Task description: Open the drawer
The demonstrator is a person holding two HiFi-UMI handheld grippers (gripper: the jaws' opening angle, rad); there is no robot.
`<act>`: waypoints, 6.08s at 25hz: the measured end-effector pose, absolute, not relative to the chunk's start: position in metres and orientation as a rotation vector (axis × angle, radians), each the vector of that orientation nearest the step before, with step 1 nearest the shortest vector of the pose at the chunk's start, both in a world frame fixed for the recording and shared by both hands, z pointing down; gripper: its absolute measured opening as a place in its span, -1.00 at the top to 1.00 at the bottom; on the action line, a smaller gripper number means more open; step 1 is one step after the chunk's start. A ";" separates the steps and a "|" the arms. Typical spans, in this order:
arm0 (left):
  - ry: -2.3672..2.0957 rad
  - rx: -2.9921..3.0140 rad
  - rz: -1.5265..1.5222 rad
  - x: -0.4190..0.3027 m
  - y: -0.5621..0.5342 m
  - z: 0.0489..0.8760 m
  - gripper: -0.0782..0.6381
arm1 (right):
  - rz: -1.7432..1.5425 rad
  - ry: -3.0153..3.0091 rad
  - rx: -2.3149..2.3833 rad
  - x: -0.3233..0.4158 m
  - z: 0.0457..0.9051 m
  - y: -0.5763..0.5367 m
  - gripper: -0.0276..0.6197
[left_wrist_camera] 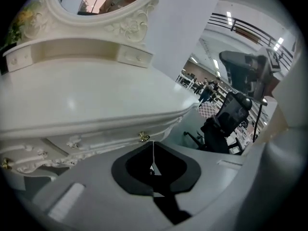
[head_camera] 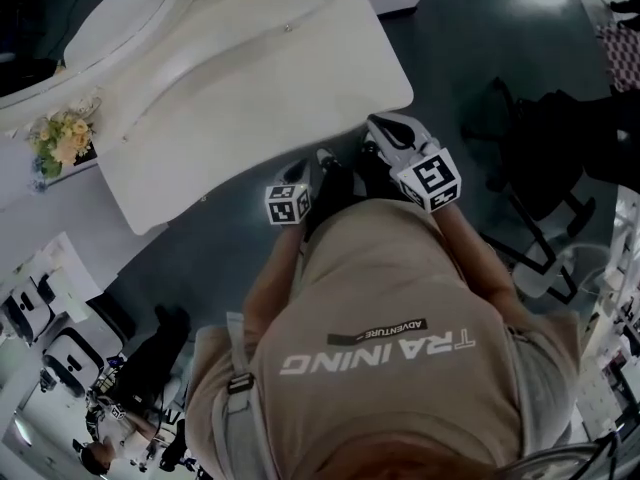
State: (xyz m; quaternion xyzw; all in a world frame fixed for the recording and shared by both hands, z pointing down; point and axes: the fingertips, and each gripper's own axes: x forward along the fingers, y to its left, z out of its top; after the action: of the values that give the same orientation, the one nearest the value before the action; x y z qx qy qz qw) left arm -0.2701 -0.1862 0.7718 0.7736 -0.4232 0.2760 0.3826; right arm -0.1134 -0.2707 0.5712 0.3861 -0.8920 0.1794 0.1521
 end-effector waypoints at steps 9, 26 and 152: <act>-1.093 1.830 0.592 -0.248 -0.214 0.818 0.66 | 0.598 -2.517 1.130 -0.076 0.600 -0.279 0.91; -1.163 1.673 0.581 -0.244 -0.243 0.846 0.40 | 0.509 -2.558 1.022 -0.087 0.578 -0.311 0.91; -1.233 1.507 0.953 -0.178 -0.014 0.852 0.42 | 0.598 -2.642 0.624 0.005 0.615 -0.111 0.91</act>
State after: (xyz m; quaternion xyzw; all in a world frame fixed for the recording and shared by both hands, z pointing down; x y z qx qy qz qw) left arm -0.1784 -0.0136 0.8517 0.6144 -0.5025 0.3886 0.4679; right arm 0.0051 -0.1106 0.6150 0.2207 -0.9349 0.2115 0.1801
